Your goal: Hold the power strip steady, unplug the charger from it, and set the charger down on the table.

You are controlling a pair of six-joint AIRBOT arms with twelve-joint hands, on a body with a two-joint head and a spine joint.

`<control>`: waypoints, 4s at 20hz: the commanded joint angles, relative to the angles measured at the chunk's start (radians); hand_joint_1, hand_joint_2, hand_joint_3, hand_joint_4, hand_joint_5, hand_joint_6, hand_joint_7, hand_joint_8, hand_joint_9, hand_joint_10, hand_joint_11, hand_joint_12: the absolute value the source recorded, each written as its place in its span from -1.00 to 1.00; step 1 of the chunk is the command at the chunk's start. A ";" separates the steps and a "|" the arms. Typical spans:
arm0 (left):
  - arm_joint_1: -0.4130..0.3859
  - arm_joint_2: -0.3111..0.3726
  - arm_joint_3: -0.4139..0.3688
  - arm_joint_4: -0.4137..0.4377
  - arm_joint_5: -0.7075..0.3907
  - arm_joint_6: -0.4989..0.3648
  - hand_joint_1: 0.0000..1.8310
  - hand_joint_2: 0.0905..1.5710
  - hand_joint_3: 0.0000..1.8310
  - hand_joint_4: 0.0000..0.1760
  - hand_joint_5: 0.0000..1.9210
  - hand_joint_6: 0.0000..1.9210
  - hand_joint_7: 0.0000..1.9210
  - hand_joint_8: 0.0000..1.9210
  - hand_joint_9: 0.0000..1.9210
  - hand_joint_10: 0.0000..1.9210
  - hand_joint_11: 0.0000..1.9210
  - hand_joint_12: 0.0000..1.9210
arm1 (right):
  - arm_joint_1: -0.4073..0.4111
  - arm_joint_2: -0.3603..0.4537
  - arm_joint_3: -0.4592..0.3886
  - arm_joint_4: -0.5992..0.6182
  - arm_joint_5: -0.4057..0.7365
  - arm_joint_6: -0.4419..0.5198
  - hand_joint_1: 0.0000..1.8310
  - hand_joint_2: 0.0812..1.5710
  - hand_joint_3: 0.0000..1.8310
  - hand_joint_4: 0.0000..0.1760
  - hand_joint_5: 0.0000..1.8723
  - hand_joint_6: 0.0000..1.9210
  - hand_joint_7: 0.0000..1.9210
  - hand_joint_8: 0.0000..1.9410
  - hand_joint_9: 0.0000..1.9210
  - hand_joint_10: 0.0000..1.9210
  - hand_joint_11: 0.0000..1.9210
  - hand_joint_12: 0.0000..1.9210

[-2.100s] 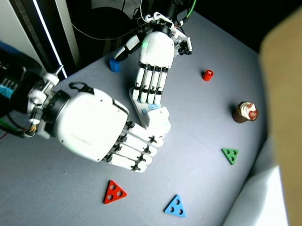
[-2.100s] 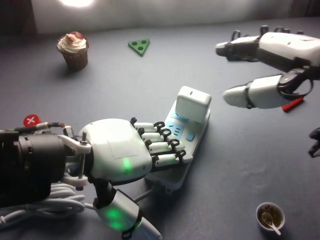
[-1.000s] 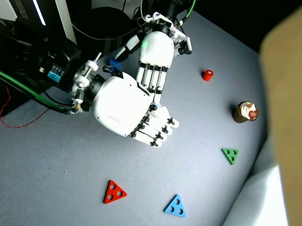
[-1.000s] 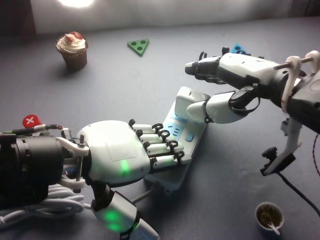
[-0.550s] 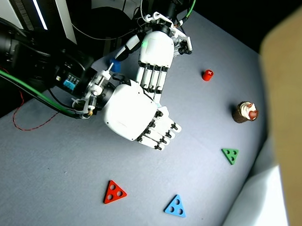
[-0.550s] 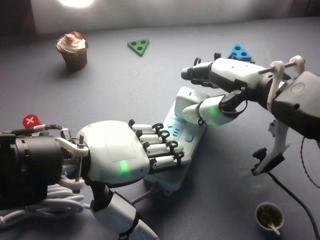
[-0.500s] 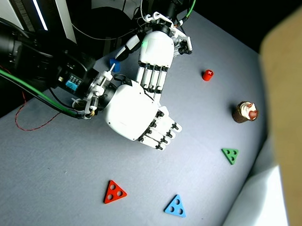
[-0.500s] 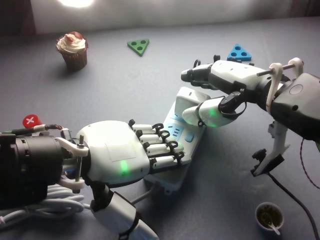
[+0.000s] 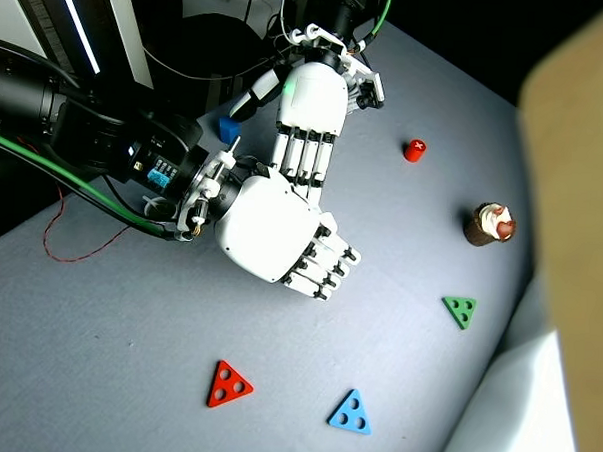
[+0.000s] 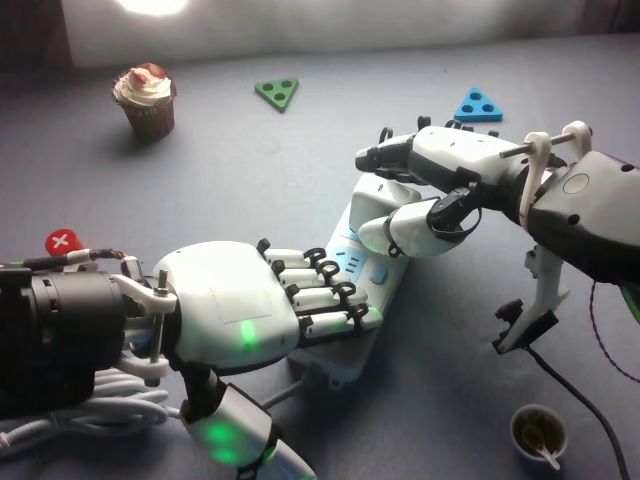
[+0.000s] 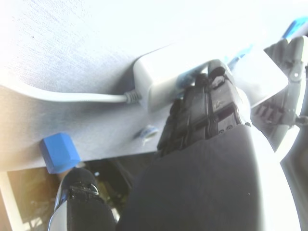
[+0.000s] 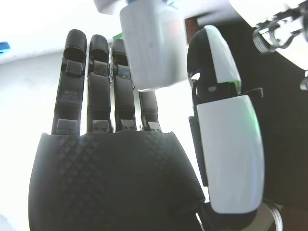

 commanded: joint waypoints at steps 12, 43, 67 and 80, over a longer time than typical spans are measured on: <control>0.010 -0.011 -0.001 0.009 -0.026 -0.004 -1.00 0.07 -1.00 -1.00 -0.97 -1.00 -0.93 -1.00 -0.94 -1.00 -0.93 -0.94 | 0.016 0.004 0.015 -0.055 0.047 0.004 0.52 0.32 -1.00 -1.00 -0.01 0.03 0.24 -0.47 0.11 0.03 0.16 -0.48; 0.029 -0.032 0.001 0.115 -0.008 -0.096 -1.00 0.07 -1.00 -1.00 -0.96 -1.00 -0.91 -1.00 -0.92 -1.00 -0.93 -0.95 | 0.067 0.046 -0.004 -0.229 0.052 0.006 0.52 0.31 -1.00 -1.00 0.05 -0.02 0.26 -0.51 0.12 0.00 0.15 -0.42; 0.028 -0.033 0.006 0.112 -0.008 -0.104 -1.00 0.07 -1.00 -1.00 -0.96 -1.00 -0.91 -1.00 -0.91 -1.00 -0.92 -0.96 | 0.137 0.111 -0.010 -0.234 0.016 0.021 0.52 0.31 -1.00 -1.00 0.04 -0.03 0.27 -0.51 0.11 0.00 0.13 -0.37; 0.013 -0.030 0.007 0.112 -0.007 -0.104 -1.00 0.07 -1.00 -1.00 -0.96 -1.00 -0.91 -1.00 -0.91 -1.00 -0.93 -0.97 | 0.033 0.237 -0.087 -0.436 0.016 0.015 0.52 0.31 -1.00 -1.00 0.06 -0.05 0.25 -0.47 0.09 0.04 0.10 -0.37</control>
